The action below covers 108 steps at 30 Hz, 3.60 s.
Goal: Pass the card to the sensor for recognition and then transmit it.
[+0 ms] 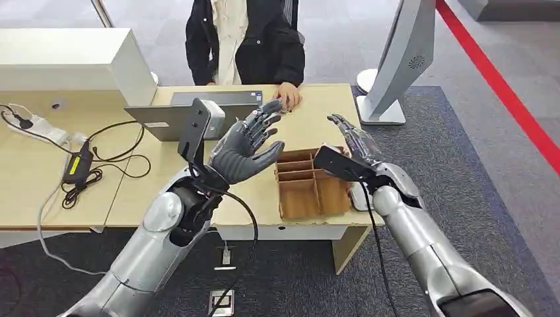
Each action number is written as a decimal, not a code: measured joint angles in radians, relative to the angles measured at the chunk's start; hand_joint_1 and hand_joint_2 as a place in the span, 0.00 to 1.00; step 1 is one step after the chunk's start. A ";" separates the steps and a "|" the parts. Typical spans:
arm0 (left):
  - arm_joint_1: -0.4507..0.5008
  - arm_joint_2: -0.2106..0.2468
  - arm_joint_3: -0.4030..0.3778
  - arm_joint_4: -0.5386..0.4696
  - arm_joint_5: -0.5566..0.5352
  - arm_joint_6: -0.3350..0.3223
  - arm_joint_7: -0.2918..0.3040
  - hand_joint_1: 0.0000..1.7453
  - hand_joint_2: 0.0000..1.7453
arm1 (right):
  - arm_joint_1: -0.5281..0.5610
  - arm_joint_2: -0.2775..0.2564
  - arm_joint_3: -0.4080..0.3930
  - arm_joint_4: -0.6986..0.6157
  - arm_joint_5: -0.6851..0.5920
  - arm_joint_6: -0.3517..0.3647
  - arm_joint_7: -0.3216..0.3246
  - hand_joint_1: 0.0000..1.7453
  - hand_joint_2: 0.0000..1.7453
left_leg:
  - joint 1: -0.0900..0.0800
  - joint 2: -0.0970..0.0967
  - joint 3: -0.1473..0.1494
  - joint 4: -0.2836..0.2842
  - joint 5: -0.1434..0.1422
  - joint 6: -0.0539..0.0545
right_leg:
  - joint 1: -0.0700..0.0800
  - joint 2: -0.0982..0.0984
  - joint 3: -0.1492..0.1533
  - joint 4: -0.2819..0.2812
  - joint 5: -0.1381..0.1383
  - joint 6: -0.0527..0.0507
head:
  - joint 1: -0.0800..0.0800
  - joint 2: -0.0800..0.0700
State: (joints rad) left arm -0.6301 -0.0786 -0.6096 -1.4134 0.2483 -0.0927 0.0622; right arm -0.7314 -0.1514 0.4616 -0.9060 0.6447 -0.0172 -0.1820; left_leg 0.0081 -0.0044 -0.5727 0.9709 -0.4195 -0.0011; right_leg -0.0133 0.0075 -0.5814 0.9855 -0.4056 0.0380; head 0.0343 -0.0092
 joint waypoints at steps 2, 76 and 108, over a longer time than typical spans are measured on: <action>0.000 0.000 0.000 0.000 0.000 0.000 0.000 0.00 1.00 | -0.003 0.004 0.004 0.017 0.013 -0.011 -0.004 0.00 1.00 | 0.000 0.000 0.000 0.000 0.000 0.000 | 0.000 0.000 0.000 0.000 0.000 0.000 | 0.000 0.000; -0.070 0.024 -0.125 0.012 0.129 0.135 -0.043 0.00 1.00 | -0.051 0.046 0.039 0.355 0.042 -0.249 -0.125 1.00 1.00 | 0.000 0.000 0.000 0.000 0.000 0.000 | 0.000 0.000 0.000 0.000 0.000 0.000 | 0.000 0.000; -0.115 0.058 -0.201 0.037 0.166 0.180 -0.084 0.00 1.00 | -0.181 0.024 0.053 0.322 -0.078 -0.352 -0.154 1.00 1.00 | 0.000 0.001 0.000 0.000 0.001 0.000 | 0.000 0.000 -0.001 0.000 0.000 0.000 | 0.000 0.000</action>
State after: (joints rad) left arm -0.7453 -0.0206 -0.8110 -1.3764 0.4143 0.0869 -0.0214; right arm -0.9128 -0.1271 0.5150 -0.5841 0.5669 -0.3689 -0.3361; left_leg 0.0079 -0.0032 -0.5725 0.9713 -0.4188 -0.0012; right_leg -0.0136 0.0080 -0.5820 0.9857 -0.4054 0.0379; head 0.0343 -0.0092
